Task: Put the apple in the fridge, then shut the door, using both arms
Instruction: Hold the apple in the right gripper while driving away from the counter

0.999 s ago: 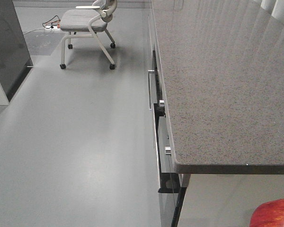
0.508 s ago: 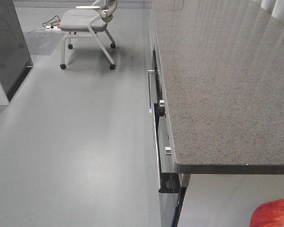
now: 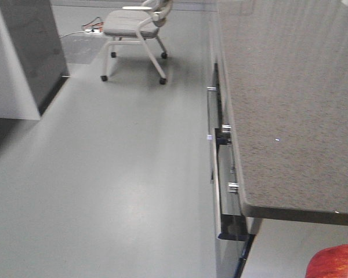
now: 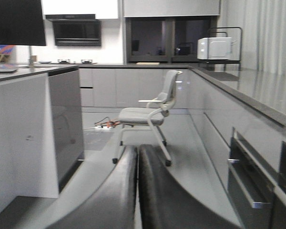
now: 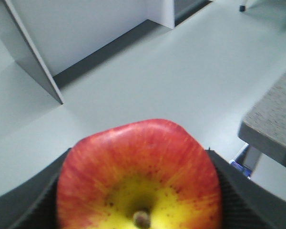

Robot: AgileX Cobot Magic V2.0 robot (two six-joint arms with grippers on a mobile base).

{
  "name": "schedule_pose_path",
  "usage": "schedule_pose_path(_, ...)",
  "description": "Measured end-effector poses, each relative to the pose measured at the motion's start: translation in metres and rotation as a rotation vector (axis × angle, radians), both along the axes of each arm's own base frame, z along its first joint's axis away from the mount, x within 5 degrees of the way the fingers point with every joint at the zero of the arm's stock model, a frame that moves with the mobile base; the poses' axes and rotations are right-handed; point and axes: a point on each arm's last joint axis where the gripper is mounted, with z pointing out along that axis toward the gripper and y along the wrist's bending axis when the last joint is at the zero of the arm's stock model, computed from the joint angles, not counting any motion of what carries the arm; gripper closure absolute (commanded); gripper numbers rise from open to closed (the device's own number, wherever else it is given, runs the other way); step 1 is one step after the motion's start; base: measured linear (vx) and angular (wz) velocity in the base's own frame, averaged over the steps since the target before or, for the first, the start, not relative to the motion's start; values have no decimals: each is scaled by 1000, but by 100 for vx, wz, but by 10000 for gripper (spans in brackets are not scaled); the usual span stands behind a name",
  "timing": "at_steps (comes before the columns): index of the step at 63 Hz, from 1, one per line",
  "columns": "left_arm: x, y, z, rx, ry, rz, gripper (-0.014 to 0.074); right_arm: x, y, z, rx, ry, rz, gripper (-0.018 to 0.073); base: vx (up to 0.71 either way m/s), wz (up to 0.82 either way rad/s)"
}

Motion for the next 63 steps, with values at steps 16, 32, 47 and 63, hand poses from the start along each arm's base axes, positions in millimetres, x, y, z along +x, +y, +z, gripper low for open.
schedule_pose_path(16,0,0,0,0,0,0,603,0,0,0,0,0,0,158,-1,47)
schedule_pose_path(32,0,0,0,0,0,0,603,0,0,0,0,0,0,158,-4,57)
schedule_pose_path(47,0,0,0,0,0,0,603,0,0,0,1,0,0,158,-5,58)
schedule_pose_path(63,0,0,0,0,0,0,603,0,0,0,2,1,1,158,-4,54)
